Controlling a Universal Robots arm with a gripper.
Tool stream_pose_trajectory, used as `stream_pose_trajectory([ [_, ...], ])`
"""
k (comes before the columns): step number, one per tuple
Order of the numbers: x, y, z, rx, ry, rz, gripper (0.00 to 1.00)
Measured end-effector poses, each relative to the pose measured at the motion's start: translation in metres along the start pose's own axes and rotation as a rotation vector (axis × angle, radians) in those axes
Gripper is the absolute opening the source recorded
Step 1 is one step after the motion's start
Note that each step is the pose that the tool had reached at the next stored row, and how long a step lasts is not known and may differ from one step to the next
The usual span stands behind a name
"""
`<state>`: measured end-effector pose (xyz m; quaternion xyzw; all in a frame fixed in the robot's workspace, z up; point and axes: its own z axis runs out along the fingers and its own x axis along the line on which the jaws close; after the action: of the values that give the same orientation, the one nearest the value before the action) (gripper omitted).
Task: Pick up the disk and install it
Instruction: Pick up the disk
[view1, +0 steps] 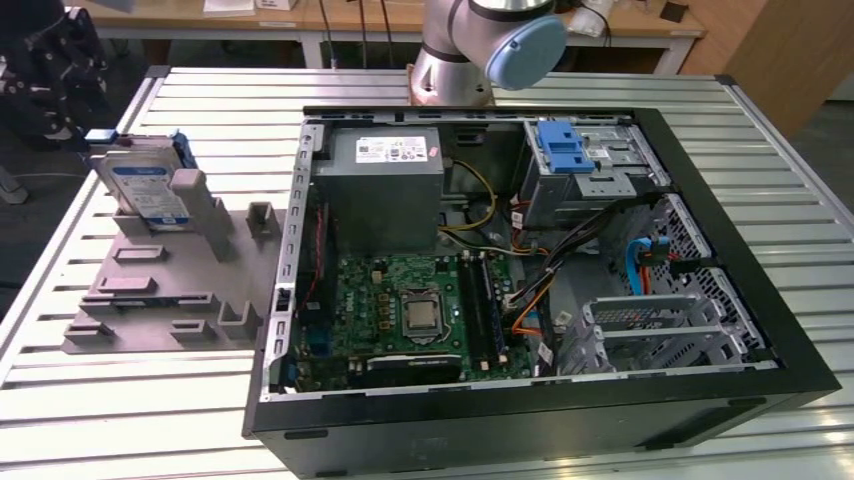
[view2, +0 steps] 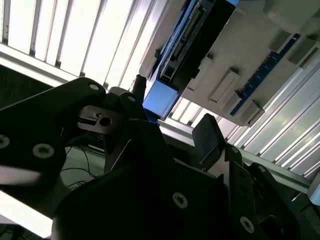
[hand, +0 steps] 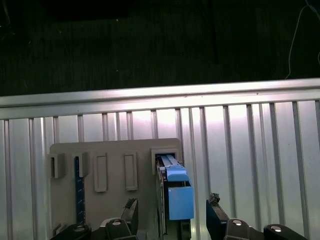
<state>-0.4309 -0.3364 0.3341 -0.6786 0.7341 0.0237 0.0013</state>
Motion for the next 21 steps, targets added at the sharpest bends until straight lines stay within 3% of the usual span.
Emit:
stream_pose_trajectory([
  [11, -0.0003, 0.0023, 0.01, 0.0003, -0.0001, 0.0, 0.63],
  [14, -0.0007, 0.0028, 0.0116, 0.0001, 0.0, 0.0, 0.5],
  [21, -0.0024, 0.0031, 0.0179, 0.0002, -0.0001, 0.0, 0.5],
])
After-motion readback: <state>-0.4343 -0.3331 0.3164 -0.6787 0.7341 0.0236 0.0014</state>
